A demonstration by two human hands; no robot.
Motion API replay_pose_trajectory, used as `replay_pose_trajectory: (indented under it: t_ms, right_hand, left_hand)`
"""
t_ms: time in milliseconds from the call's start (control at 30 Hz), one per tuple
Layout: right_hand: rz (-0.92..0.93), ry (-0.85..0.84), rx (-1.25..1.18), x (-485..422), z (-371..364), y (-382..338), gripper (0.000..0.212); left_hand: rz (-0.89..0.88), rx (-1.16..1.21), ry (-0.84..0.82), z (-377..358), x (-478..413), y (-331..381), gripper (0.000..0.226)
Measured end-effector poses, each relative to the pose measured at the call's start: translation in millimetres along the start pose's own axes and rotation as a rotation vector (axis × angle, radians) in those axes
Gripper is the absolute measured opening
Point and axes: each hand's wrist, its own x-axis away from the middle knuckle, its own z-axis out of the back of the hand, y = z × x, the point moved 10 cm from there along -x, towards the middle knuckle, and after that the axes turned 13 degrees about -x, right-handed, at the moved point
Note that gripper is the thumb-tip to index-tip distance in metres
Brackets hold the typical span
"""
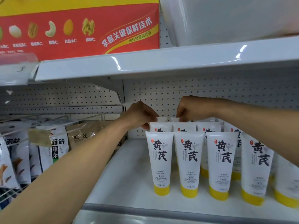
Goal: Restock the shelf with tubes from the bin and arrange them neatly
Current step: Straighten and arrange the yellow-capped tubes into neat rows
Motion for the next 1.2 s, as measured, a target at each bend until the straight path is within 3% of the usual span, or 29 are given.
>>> replay_pose_trajectory:
  t_ms: [1200]
  right_hand:
    - [0.008, 0.015, -0.021, 2.1, -1.2, -1.2, 0.014]
  left_hand:
    - [-0.027, 0.016, -0.004, -5.2, 4.9, 8.7, 0.011]
